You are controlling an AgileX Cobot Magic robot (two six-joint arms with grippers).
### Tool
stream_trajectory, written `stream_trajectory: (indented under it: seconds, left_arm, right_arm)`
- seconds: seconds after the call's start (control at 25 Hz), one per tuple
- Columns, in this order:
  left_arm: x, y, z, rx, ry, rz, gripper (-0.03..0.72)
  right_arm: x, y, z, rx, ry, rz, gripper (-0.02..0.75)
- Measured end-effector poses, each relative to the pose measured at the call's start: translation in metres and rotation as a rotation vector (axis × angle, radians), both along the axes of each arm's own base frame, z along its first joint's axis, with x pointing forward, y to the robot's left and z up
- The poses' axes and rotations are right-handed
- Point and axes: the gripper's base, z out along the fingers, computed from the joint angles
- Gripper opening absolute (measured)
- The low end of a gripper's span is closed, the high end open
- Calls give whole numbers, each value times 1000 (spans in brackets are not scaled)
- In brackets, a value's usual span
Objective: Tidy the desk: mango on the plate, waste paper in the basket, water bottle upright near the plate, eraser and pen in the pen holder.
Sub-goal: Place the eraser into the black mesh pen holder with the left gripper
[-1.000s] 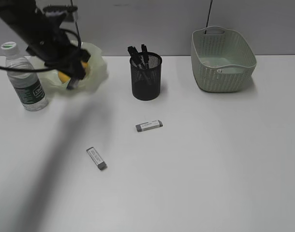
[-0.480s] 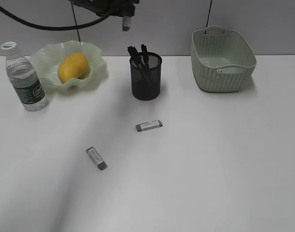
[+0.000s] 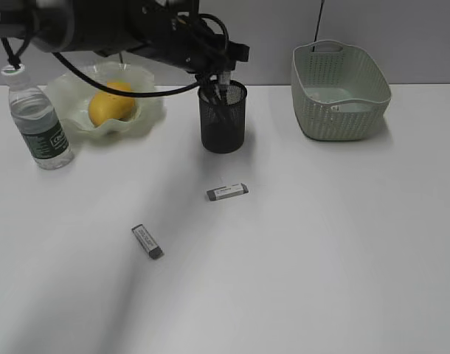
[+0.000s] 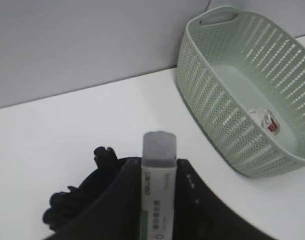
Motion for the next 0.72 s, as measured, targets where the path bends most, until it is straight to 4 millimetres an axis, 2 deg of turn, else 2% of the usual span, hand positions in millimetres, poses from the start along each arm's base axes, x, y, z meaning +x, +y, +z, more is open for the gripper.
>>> stream_trajectory:
  seconds: [0.12,0.2,0.36,0.44,0.56,0.72]
  left_arm:
    - [2,-1,-13,5,25,4,162]
    - [2,-2,-16,4,31,5,202]
    - [3,-2,-15,2,30,7,389]
    - [3,-2,-15,1,29,7,449]
    - [1,-1,-7,-8,16,7,476]
    - [-6,3,26,-23,-24,-8,482]
  right_arm:
    - [0,0,0,0,0,0,426]
    - [0,0,0,0,0,0,426]
    - [0,0,0,0,0,0,426]
    - [0,0,0,0,0,0,426]
    - [0,0,0,0,0,0,426]
    - [0,0,0,0,0,0,426]
